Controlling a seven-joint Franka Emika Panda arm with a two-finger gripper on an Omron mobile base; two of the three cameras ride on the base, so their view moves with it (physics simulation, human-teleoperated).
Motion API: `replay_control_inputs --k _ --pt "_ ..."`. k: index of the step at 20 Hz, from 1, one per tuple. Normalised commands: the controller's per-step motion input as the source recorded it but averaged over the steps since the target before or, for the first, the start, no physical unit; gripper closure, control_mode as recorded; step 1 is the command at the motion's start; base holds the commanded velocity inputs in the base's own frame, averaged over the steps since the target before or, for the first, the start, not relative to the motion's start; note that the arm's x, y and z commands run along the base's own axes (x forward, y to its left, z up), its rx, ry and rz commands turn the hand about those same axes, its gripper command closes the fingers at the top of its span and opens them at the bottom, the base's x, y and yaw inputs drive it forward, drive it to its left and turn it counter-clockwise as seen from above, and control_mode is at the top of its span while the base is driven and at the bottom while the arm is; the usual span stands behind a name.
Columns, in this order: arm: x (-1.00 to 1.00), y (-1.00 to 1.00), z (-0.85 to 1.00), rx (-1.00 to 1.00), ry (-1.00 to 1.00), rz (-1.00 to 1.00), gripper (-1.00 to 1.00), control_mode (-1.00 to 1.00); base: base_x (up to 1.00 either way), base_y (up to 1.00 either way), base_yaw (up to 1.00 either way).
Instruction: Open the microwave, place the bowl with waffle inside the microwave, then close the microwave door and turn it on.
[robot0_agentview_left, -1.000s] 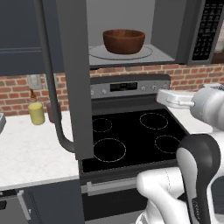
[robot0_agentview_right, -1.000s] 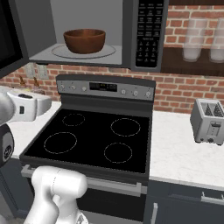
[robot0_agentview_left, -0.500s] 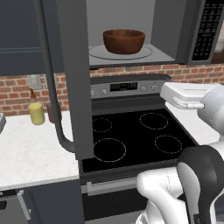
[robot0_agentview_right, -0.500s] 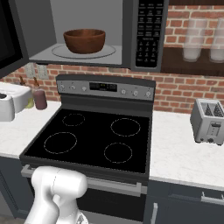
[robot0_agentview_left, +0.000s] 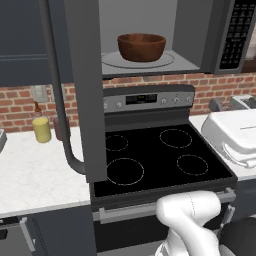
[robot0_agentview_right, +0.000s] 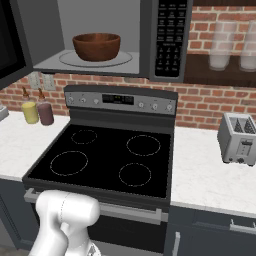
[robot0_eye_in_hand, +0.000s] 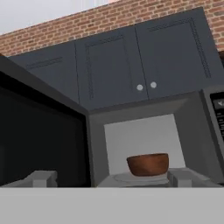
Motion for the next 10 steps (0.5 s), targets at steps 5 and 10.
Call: replay_control_inputs --k 5,10 --pt "-0.71 0.53 0.0 -0.05 -0.26 0.0 -1.0 -1.0 0.0 0.0 0.0" --pt "-0.64 0.69 0.0 -0.07 -0.24 0.0 -1.0 -1.0 0.0 0.0 0.0"
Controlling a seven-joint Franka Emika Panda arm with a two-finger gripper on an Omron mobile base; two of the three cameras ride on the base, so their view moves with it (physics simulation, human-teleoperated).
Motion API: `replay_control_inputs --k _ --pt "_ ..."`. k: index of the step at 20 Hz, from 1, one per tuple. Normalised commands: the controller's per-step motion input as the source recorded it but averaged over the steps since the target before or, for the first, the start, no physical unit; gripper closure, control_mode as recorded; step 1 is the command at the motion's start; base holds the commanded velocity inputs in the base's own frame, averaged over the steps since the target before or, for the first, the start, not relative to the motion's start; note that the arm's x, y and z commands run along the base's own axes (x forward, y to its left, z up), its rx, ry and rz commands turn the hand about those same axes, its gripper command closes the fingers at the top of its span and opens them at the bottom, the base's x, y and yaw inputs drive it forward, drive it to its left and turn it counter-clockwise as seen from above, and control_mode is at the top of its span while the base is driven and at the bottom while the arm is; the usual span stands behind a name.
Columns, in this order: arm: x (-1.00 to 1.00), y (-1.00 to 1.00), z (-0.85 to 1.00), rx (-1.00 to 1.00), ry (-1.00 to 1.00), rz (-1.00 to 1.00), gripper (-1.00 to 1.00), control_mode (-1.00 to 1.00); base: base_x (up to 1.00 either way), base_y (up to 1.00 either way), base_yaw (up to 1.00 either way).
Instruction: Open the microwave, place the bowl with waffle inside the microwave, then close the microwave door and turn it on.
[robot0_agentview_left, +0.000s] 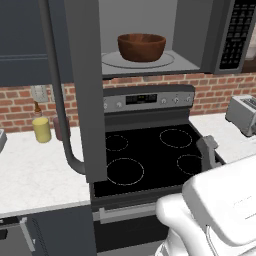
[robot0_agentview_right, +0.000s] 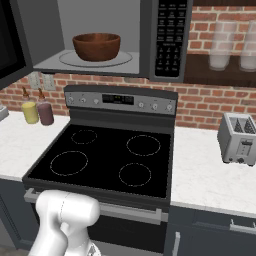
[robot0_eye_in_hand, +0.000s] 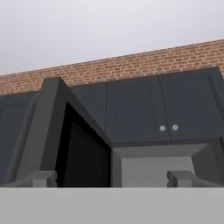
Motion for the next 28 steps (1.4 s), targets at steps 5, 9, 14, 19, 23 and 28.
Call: replay_control_inputs --k 5,9,14,19,23,28 --pt "-0.54 0.89 0.03 -0.09 -0.19 0.0 -1.0 -1.0 0.0 0.0 0.0" --pt "-0.38 1.0 0.12 -0.15 -0.18 -0.01 -1.0 -1.0 0.0 0.0 0.0" --pt "-0.26 1.0 0.15 -0.16 -0.12 -0.01 -1.0 -1.0 0.0 0.0 0.0" --pt "-0.05 1.0 0.12 -0.15 -0.11 -0.04 -1.0 -1.0 0.0 0.0 0.0" --pt "0.06 0.83 0.0 -0.13 -0.03 -0.12 -1.0 -1.0 0.0 0.0 0.0" --pt "0.43 0.43 -0.04 -0.02 0.0 -0.22 -1.0 -1.0 0.0 0.0 0.0"
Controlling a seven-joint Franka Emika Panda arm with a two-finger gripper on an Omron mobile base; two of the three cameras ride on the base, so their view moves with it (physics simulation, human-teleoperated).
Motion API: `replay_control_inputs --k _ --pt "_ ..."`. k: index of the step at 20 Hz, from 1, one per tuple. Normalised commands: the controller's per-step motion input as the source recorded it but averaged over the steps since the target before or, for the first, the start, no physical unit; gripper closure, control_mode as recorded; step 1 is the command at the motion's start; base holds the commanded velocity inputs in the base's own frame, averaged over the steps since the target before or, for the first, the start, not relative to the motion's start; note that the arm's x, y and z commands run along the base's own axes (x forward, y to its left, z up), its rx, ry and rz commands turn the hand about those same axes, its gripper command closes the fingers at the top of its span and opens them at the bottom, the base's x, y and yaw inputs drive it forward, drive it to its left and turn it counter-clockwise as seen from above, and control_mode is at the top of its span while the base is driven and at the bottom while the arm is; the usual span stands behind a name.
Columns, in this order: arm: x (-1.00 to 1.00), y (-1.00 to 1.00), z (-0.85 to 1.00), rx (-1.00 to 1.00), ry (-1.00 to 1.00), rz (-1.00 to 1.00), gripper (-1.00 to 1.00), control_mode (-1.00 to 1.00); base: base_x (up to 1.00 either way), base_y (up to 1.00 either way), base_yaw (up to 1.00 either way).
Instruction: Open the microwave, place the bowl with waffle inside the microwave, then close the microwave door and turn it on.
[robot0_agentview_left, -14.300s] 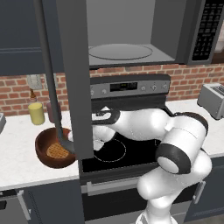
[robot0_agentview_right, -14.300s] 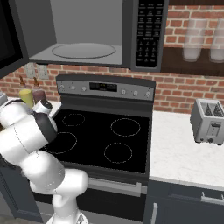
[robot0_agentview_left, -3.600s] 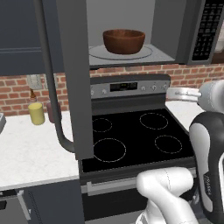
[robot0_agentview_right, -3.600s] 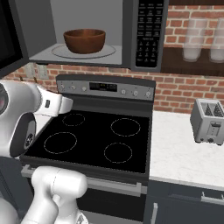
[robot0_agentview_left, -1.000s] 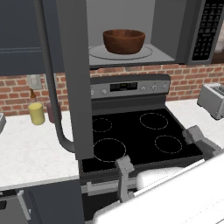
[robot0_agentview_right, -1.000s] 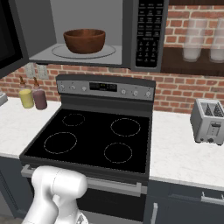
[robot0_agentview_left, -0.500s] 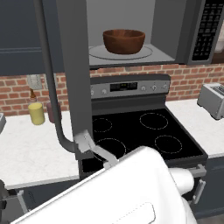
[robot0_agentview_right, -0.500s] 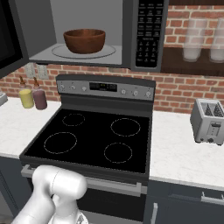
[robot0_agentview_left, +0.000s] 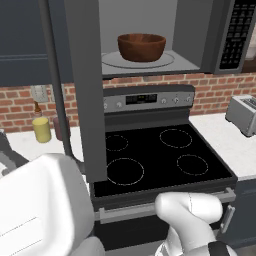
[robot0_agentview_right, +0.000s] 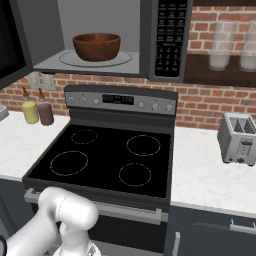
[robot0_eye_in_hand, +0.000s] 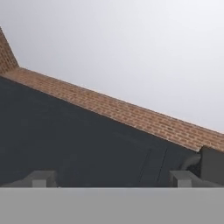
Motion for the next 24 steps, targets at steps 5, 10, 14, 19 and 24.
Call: replay_control_inputs --k 5,10,14,19,24 --pt "0.65 0.03 -0.06 0.0 0.02 -0.26 -1.0 -1.0 0.0 0.0 0.0" --pt "0.52 0.0 -0.02 0.0 0.0 -0.35 -1.0 -1.0 0.0 0.0 0.0" --pt "0.25 0.0 -0.04 0.0 0.0 -0.39 -1.0 -1.0 0.0 0.0 0.0" --pt "0.24 -0.14 -0.06 0.01 0.0 -0.39 -1.0 -1.0 0.0 0.0 0.0" --pt "0.26 -0.19 -0.04 0.01 0.0 -0.4 -1.0 -1.0 0.0 0.0 0.0"
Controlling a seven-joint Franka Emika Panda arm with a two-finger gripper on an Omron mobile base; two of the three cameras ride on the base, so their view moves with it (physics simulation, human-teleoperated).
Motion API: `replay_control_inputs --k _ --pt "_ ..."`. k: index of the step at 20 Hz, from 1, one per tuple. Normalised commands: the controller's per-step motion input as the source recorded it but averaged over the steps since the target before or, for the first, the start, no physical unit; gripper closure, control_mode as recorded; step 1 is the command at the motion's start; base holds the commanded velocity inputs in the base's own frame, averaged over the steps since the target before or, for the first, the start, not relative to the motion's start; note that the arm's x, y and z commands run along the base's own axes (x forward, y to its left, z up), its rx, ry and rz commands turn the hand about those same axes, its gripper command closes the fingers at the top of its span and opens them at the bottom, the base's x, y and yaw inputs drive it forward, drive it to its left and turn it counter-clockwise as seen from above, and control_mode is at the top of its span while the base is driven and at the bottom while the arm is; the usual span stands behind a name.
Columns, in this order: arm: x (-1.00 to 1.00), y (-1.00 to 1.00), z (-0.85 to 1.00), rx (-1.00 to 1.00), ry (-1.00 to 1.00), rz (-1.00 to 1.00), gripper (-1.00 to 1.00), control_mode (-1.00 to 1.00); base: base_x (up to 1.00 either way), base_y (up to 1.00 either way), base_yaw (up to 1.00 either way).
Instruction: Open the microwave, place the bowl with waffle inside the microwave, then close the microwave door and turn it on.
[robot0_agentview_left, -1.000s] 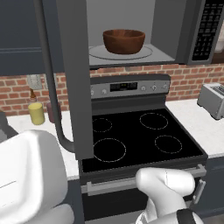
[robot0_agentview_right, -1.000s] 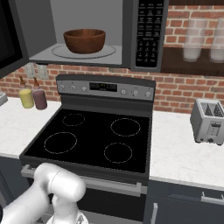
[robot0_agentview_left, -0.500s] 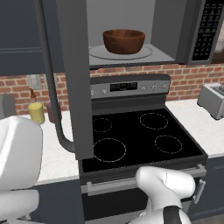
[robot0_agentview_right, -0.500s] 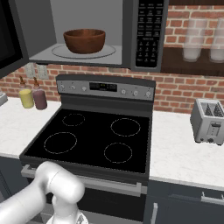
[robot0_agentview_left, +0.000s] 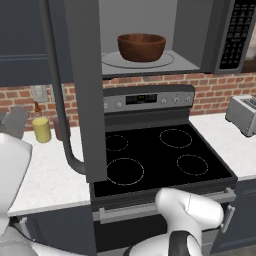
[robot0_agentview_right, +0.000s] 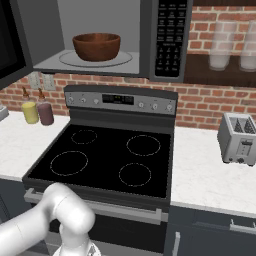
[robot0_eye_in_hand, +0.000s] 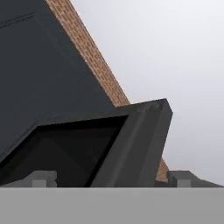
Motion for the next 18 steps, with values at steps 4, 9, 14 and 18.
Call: replay_control_inputs --k 4,9,14,18 --pt "0.17 -0.23 0.0 0.02 0.0 -0.31 -1.0 -1.0 0.0 0.0 0.0" --pt "0.18 -0.2 0.0 0.04 0.0 -0.18 -1.0 -1.0 0.0 0.0 0.0" --pt "0.25 -0.28 0.0 0.03 0.0 -0.13 -1.0 -1.0 0.0 0.0 0.0" --pt "0.21 -0.43 0.0 0.05 0.0 -0.11 -1.0 -1.0 0.0 0.0 0.0"
